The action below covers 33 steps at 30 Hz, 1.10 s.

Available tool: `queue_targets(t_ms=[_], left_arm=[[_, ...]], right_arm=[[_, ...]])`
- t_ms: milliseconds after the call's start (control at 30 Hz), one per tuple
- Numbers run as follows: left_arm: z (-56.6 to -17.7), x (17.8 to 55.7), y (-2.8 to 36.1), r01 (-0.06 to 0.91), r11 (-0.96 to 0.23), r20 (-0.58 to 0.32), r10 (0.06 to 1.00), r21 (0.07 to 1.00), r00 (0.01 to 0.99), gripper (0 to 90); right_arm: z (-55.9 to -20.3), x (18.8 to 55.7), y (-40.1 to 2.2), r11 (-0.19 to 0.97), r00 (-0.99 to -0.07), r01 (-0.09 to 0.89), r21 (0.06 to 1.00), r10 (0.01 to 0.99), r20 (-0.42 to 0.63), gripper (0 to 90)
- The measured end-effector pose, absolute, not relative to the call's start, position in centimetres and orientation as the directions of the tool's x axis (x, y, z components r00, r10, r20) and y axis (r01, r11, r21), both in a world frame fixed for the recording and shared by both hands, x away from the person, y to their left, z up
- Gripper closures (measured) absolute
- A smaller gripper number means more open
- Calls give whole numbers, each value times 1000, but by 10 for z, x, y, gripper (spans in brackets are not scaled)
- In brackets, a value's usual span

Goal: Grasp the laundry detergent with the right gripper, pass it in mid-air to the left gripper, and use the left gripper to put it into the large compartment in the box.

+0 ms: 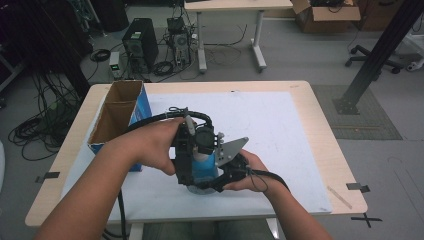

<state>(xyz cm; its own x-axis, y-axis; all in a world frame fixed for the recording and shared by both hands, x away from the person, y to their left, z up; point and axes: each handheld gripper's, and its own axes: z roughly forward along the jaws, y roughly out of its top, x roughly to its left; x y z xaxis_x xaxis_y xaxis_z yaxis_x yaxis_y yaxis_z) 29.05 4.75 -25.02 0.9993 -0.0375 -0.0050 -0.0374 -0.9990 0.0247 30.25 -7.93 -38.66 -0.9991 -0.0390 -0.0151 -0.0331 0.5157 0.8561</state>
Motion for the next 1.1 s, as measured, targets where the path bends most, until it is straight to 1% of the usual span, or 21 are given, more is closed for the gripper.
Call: queue_targets(t_ms=[933,1100], left_arm=[[-261,291,47,-20,-1000,15,-20,15,1000,4],[-262,290,46,-15,-1000,22,-14,15,1000,31]], right_arm=[[-385,300,-66,514,-1000,-20,857,-16,-14,444],[-385,300,-65,514,-1000,-25,858,-20,-18,444]])
